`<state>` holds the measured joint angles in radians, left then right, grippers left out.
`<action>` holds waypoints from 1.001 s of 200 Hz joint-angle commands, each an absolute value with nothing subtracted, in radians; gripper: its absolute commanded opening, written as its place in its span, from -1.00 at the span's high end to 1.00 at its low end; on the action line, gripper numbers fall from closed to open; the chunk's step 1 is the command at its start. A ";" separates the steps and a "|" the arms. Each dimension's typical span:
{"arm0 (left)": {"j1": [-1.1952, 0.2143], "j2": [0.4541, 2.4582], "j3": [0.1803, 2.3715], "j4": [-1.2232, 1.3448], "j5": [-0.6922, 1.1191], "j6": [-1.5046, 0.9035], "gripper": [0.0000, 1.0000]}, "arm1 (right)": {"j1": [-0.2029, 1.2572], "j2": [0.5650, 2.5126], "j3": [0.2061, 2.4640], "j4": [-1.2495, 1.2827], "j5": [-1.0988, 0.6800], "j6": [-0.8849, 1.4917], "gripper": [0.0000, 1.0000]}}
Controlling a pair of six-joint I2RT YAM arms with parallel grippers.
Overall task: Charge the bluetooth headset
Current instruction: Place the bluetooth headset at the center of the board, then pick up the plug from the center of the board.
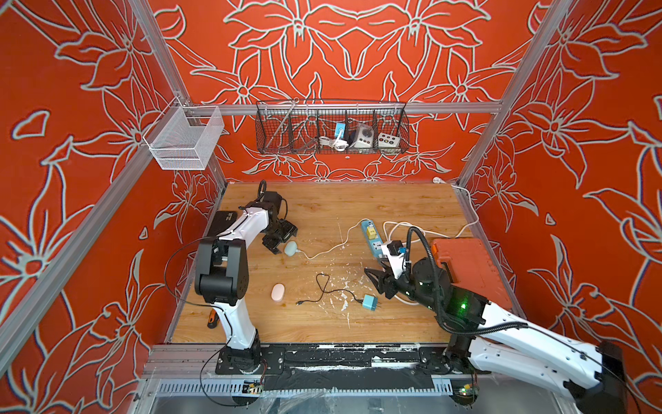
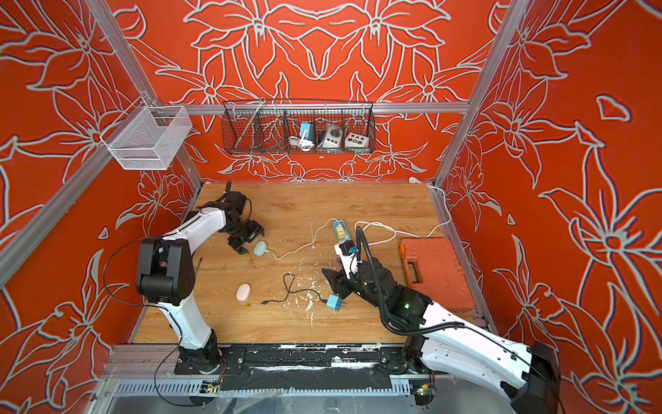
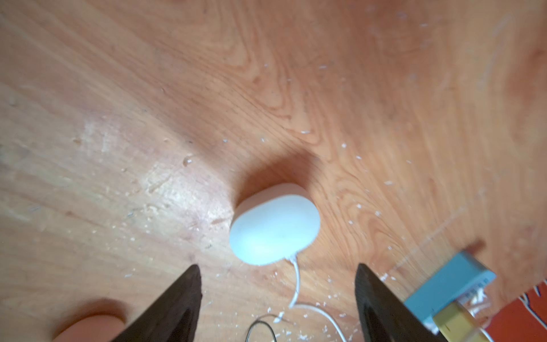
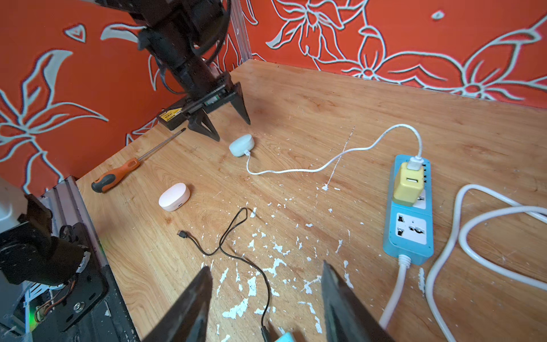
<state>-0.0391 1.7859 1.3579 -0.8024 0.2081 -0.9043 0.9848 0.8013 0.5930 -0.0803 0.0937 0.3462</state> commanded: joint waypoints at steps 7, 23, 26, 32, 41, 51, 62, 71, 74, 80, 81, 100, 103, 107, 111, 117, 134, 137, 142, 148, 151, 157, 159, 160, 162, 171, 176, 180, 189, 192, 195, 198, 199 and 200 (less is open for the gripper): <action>-0.035 1.690 1.330 -0.833 0.220 -0.851 -0.58 | 0.990 0.758 0.622 -0.160 0.143 0.357 -0.20; -0.039 1.639 1.307 -0.824 0.261 -0.831 -0.55 | 0.989 0.736 0.616 -0.184 0.160 0.372 -0.20; -0.041 1.627 1.303 -0.824 0.267 -0.830 -0.55 | 0.989 0.732 0.617 -0.192 0.164 0.377 -0.20; -0.049 1.604 1.291 -0.823 0.279 -0.826 -0.55 | 0.990 0.725 0.618 -0.209 0.177 0.388 -0.20; -0.067 1.569 1.279 -0.826 0.287 -0.817 -0.54 | 0.989 0.718 0.622 -0.234 0.188 0.399 -0.21; -0.087 1.532 1.264 -0.835 0.295 -0.809 -0.53 | 0.989 0.713 0.631 -0.271 0.215 0.426 -0.22; -0.115 1.488 1.237 -0.841 0.308 -0.808 -0.52 | 0.989 0.716 0.651 -0.334 0.252 0.461 -0.25; -0.140 1.452 1.212 -0.843 0.323 -0.807 -0.51 | 0.988 0.721 0.670 -0.385 0.278 0.486 -0.26; -0.148 1.440 1.205 -0.844 0.325 -0.807 -0.51 | 0.989 0.724 0.679 -0.404 0.287 0.494 -0.26; -0.167 1.416 1.186 -0.848 0.325 -0.809 -0.51 | 0.988 0.730 0.694 -0.440 0.304 0.511 -0.28; -0.170 1.411 1.183 -0.848 0.324 -0.810 -0.51 | 0.987 0.732 0.697 -0.446 0.307 0.514 -0.28; -0.229 1.329 1.116 -0.842 0.323 -0.833 -0.51 | 0.978 0.765 0.744 -0.540 0.325 0.558 -0.28; -0.239 1.316 1.105 -0.841 0.321 -0.841 -0.51 | 0.976 0.771 0.752 -0.551 0.326 0.565 -0.28; -0.252 1.298 1.091 -0.837 0.321 -0.852 -0.51 | 0.972 0.778 0.758 -0.566 0.327 0.574 -0.29; -0.266 1.283 1.077 -0.831 0.319 -0.865 -0.51 | 0.967 0.786 0.765 -0.581 0.328 0.584 -0.29; -0.292 1.261 1.057 -0.824 0.315 -0.883 -0.51 | 0.956 0.798 0.777 -0.605 0.328 0.602 -0.29; -0.362 1.220 1.025 -0.821 0.296 -0.941 -0.51 | 0.901 0.827 0.801 -0.659 0.304 0.649 -0.29; -0.376 1.216 1.021 -0.823 0.291 -0.952 -0.51 | 0.889 0.830 0.804 -0.664 0.293 0.654 -0.29; -0.399 1.210 1.014 -0.822 0.284 -0.972 -0.51 | 0.874 0.835 0.808 -0.673 0.284 0.658 -0.29; -0.424 1.203 1.005 -0.816 0.283 -0.995 -0.51 | 0.858 0.836 0.815 -0.687 0.282 0.669 -0.30; -0.433 1.202 1.001 -0.810 0.287 -1.007 -0.51 | 0.851 0.836 0.816 -0.691 0.281 0.671 -0.30; -0.449 1.199 0.996 -0.802 0.295 -1.027 -0.51 | 0.839 0.835 0.820 -0.697 0.276 0.670 -0.30; -0.452 1.199 0.994 -0.800 0.297 -1.034 -0.51 | 0.836 0.835 0.820 -0.698 0.275 0.669 -0.31; -0.455 1.198 0.994 -0.799 0.298 -1.038 -0.51 | 0.834 0.835 0.820 -0.699 0.275 0.669 -0.31; -0.458 1.198 0.994 -0.798 0.301 -1.046 -0.51 | 0.830 0.834 0.821 -0.700 0.275 0.669 -0.31; -0.478 1.199 0.997 -0.789 0.302 -1.074 -0.51 | 0.816 0.830 0.826 -0.717 0.277 0.675 -0.35; -0.494 1.197 1.001 -0.787 0.290 -1.094 -0.51 | 0.810 0.825 0.828 -0.725 0.280 0.677 -0.37; -0.511 1.195 1.002 -0.783 0.277 -1.112 -0.51 | 0.804 0.824 0.831 -0.733 0.282 0.679 -0.38; -0.551 1.196 1.003 -0.759 0.256 -1.150 -0.51 | 0.787 0.821 0.833 -0.748 0.285 0.681 -0.41; -0.563 1.196 1.003 -0.750 0.252 -1.161 -0.51 | 0.783 0.819 0.833 -0.752 0.285 0.681 -0.41; -0.575 1.199 1.004 -0.742 0.248 -1.170 -0.51 | 0.778 0.818 0.834 -0.755 0.283 0.682 -0.42; -0.587 1.204 1.005 -0.735 0.246 -1.179 -0.51 | 0.773 0.817 0.834 -0.758 0.279 0.682 -0.43; -0.589 1.205 1.006 -0.731 0.245 -1.182 -0.51 | 0.771 0.816 0.834 -0.759 0.278 0.681 -0.43; -0.594 1.206 1.007 -0.728 0.244 -1.184 -0.51 | 0.770 0.815 0.834 -0.760 0.277 0.682 -0.43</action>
